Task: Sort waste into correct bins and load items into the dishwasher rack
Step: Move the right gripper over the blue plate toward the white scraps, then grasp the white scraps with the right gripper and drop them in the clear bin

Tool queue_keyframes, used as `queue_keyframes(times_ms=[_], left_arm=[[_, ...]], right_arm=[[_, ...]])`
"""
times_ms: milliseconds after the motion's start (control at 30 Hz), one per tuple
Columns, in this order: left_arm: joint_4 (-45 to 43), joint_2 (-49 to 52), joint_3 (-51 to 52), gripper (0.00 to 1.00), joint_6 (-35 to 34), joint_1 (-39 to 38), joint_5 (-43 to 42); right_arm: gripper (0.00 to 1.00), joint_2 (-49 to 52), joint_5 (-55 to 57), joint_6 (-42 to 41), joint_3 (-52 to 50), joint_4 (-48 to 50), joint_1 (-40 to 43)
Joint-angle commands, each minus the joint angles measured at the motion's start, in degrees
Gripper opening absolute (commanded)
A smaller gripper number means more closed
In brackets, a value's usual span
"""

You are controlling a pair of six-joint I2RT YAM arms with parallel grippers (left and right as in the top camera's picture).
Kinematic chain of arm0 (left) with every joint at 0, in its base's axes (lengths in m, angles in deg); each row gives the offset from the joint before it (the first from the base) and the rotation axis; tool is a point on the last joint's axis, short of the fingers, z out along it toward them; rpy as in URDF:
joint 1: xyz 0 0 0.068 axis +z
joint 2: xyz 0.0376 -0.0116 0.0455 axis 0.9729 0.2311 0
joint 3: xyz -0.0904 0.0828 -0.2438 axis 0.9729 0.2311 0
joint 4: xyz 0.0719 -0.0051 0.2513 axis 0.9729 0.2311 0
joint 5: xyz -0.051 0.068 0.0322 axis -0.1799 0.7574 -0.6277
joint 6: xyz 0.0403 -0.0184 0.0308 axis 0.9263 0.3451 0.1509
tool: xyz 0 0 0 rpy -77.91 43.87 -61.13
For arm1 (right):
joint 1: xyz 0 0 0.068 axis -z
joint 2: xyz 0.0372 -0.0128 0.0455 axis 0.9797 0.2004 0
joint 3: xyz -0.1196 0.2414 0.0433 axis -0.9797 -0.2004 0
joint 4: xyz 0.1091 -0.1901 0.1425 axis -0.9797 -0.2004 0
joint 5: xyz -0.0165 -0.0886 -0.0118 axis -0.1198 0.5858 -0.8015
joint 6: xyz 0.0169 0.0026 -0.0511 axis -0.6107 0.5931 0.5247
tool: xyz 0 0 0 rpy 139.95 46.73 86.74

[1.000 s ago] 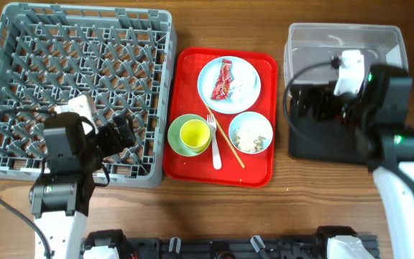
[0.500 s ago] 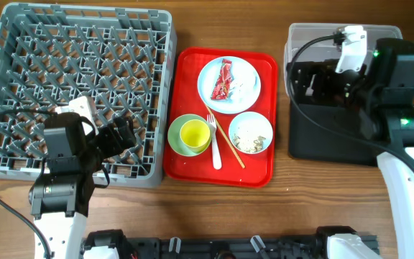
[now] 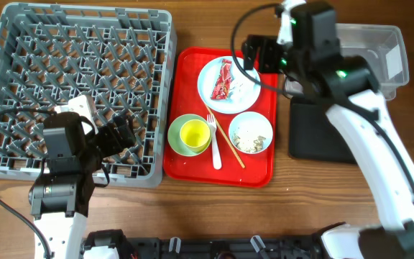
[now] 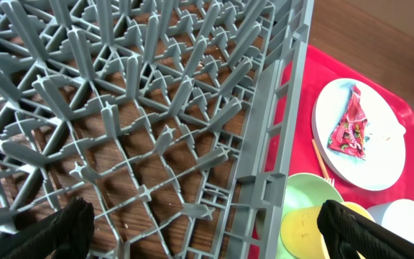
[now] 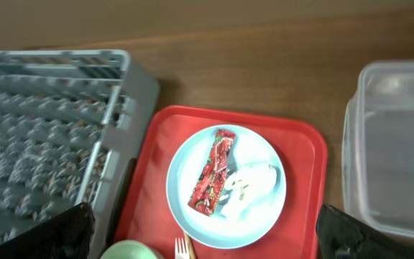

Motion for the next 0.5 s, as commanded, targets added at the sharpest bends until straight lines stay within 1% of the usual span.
queue_keyframes(times_ms=[0, 100, 200, 267, 367, 467], left_arm=[[-0.2, -0.59, -1.25, 1.0, -0.52, 0.35, -0.5], [-0.2, -0.59, -1.25, 1.0, -0.52, 0.35, -0.52], [-0.2, -0.59, -1.25, 1.0, -0.52, 0.35, -0.52], [-0.2, -0.59, -1.25, 1.0, -0.52, 0.35, -0.52], [-0.2, -0.59, -1.25, 1.0, -0.52, 0.35, -0.52], [-0.2, -0.59, -1.25, 1.0, -0.52, 0.35, -0.52]], right_arm=[[0.99, 7.89, 4.52, -9.75, 0.96, -0.17, -0.57], [0.98, 12.81, 4.42, -12.92, 0.96, 0.13, -0.57], [0.94, 17.75, 3.87, -16.26, 0.96, 0.57, -0.79], [0.93, 20.15, 3.43, -17.14, 0.96, 1.11, -1.07], [0.84, 24.02, 3.37, -17.77, 0.96, 1.97, -1.57], [0.83, 27.02, 3.5, -22.21, 0.94, 2.29, -1.57]])
